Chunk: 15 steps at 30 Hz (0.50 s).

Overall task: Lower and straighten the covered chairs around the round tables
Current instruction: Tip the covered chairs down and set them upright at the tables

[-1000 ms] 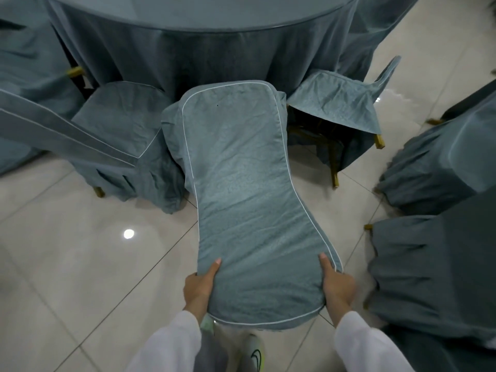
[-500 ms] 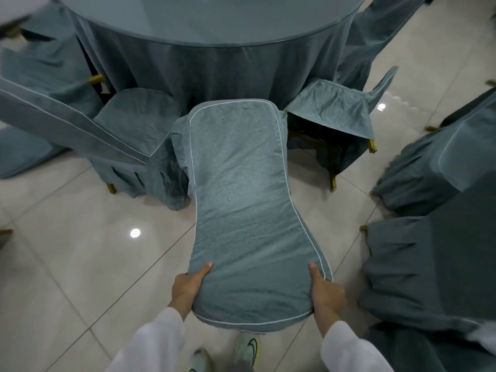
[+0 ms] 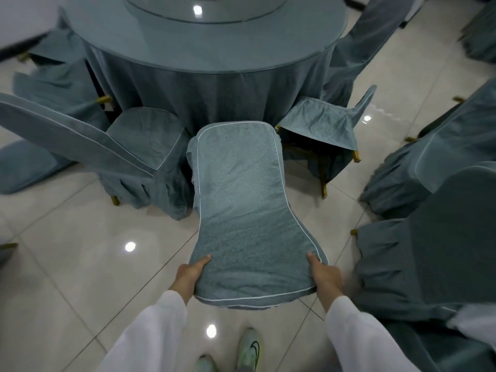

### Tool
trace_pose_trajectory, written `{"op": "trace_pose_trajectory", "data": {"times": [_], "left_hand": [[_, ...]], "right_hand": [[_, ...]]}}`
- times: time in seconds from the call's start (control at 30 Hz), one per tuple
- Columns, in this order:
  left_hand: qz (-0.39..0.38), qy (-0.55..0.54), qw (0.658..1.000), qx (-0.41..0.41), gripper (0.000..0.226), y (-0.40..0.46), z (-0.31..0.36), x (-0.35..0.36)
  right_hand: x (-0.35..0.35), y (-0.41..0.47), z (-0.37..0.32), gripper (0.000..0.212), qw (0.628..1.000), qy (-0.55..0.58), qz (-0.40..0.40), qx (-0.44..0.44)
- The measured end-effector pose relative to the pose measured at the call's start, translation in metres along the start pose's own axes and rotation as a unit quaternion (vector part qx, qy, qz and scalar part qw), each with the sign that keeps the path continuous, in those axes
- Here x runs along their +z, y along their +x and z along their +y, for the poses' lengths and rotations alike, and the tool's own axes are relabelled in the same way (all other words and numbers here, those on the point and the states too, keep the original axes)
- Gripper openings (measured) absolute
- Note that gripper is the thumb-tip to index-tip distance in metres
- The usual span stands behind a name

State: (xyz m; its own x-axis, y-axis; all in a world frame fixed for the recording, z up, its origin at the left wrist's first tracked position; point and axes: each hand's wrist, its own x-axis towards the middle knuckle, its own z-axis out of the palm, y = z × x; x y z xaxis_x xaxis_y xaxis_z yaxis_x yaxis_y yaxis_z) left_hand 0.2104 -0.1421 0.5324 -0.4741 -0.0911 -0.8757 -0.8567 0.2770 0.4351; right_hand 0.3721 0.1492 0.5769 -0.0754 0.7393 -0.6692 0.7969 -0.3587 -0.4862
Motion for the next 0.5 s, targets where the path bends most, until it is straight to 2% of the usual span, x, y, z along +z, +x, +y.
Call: {"op": "trace_pose_trajectory", "data": {"times": [0.1,0.23,0.3,0.37,0.4,0.5], "left_hand": [[0.017,-0.018,1.0,0.006,0.065,-0.012,0.017,-0.008],[0.053,-0.037,0.997,0.041,0.064,-0.019,0.042,-0.014],[0.061,-0.047,0.996,0.053,0.045,-0.029,0.058,-0.011],[0.063,-0.062,0.995,0.055,0.014,-0.047,0.076,-0.009],[0.066,-0.069,0.994,0.055,0.006,-0.051,0.084,-0.008],[0.069,-0.089,0.991,0.067,0.013,-0.052,0.106,-0.007]], "right_hand": [[0.003,-0.001,-0.009,0.076,1.0,-0.007,-0.024,-0.01],[0.005,0.017,-0.026,0.06,0.997,0.035,-0.071,-0.011],[0.002,0.015,-0.045,0.051,0.994,0.059,-0.094,-0.011],[-0.002,0.013,-0.066,0.045,0.991,0.072,-0.111,-0.015],[-0.005,0.003,-0.081,0.042,0.99,0.073,-0.116,-0.014],[-0.008,-0.006,-0.113,0.033,0.984,0.089,-0.151,-0.013]]}}
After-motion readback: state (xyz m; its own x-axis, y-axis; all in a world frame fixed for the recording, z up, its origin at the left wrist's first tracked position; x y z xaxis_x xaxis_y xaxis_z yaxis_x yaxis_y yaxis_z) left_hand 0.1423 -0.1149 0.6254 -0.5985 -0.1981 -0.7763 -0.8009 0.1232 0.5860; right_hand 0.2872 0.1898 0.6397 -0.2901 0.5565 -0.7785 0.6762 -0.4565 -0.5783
